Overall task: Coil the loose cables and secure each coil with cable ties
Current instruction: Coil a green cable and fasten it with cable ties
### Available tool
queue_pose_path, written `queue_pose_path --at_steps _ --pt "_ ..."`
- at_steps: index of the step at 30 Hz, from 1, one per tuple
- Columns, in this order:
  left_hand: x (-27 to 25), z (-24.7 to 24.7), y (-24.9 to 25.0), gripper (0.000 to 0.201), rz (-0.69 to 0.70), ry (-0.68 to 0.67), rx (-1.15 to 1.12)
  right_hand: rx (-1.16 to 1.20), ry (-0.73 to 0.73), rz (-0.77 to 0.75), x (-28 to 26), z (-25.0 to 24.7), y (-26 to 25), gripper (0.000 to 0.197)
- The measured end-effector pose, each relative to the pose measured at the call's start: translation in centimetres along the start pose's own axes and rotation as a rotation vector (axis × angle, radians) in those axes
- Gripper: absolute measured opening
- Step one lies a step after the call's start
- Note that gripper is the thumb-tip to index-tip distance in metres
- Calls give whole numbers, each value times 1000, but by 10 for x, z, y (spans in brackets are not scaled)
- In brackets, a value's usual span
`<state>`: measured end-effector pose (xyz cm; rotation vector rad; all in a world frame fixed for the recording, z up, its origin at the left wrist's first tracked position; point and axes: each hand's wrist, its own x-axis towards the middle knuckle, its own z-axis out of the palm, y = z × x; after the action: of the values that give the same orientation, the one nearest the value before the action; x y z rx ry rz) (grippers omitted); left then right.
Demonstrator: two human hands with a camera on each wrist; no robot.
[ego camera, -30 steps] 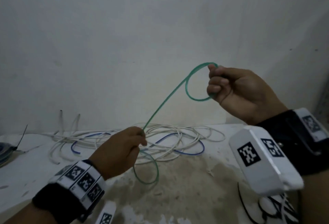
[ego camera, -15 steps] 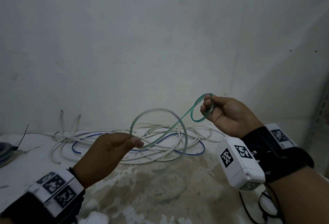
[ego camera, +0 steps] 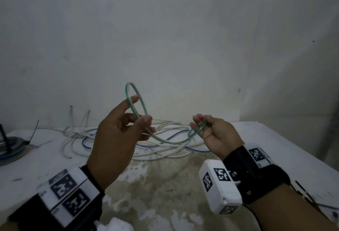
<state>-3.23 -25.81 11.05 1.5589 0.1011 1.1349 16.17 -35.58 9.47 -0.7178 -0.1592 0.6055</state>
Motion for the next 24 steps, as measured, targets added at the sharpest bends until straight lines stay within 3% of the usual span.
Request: queue_pose_path --at_steps 4,13,19,24 --pt "-7 4 -5 65 56 -13 70 -75 29 0 -5 0 9 26" --pt "-15 5 -17 70 68 -148 299 -335 41 -41 -14 7 7 29" --pt "-24 14 -11 66 -25 -194 185 -455 18 -36 -12 6 19 30" --pt "-19 18 1 67 -8 -179 175 -581 -50 -16 -13 3 39 25"
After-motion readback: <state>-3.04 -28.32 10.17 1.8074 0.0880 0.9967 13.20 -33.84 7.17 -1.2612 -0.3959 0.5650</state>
